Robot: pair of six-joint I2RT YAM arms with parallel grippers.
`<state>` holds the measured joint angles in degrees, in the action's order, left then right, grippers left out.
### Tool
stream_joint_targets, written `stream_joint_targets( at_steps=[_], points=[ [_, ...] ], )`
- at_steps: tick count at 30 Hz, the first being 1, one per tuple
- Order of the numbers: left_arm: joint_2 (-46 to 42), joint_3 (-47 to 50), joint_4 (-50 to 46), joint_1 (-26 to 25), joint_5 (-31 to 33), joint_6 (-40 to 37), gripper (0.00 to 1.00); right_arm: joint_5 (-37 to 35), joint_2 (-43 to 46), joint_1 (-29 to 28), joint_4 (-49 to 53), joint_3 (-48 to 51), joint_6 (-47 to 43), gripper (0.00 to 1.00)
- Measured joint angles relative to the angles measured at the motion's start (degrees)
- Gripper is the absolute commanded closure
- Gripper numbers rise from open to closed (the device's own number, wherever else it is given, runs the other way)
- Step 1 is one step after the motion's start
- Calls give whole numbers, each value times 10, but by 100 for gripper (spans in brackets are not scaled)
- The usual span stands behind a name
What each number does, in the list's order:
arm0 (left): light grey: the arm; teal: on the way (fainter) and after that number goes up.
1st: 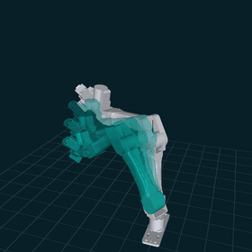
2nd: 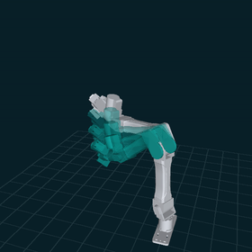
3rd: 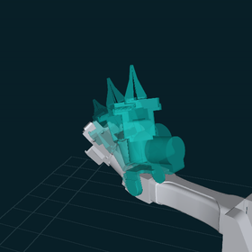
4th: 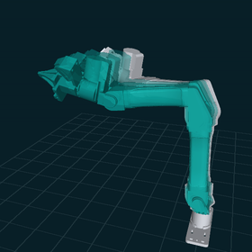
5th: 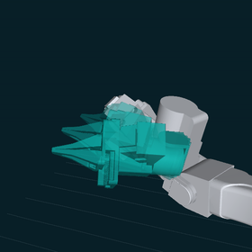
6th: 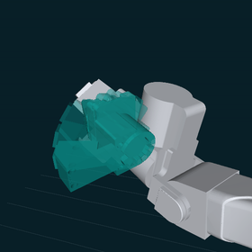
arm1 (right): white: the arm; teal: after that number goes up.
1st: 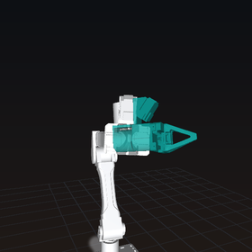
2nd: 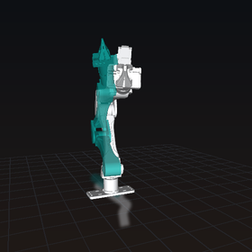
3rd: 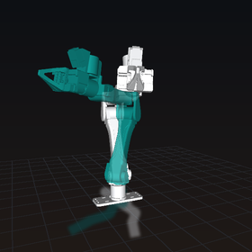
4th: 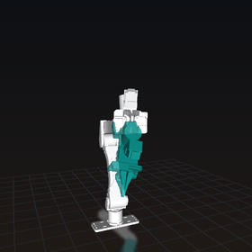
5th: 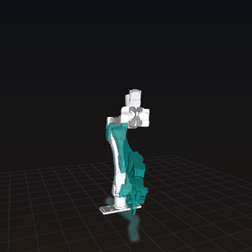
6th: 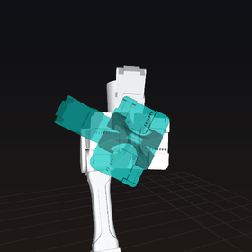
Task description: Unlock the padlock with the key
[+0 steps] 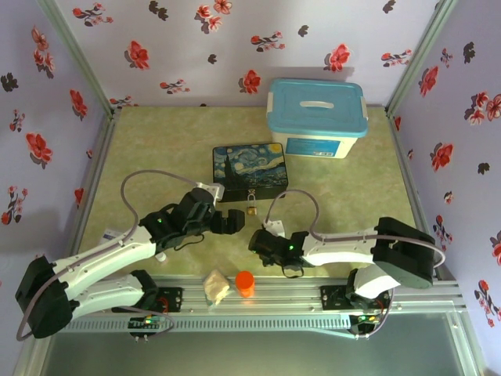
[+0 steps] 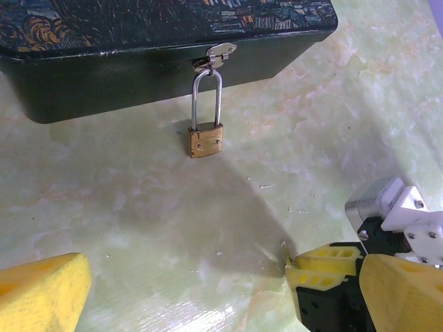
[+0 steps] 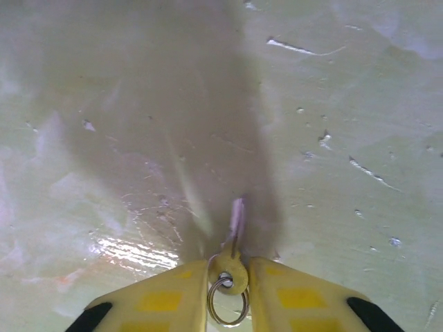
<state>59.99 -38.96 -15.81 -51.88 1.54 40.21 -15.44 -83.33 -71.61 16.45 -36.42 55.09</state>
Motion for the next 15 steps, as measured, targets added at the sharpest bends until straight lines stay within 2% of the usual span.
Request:
stream_joint_targets(
  at_steps=[5, 11, 15],
  points=[
    [0, 5, 12, 0, 0, 0, 0, -4, 13, -2, -12, 16, 12, 99],
    [1, 5, 21, 0, 4, 0, 0, -6, 38, -3, -47, 45, 19, 100],
    [0, 11, 52, 0, 1, -1, 2, 30, 87, 21, -98, 93, -4, 100]
  ],
)
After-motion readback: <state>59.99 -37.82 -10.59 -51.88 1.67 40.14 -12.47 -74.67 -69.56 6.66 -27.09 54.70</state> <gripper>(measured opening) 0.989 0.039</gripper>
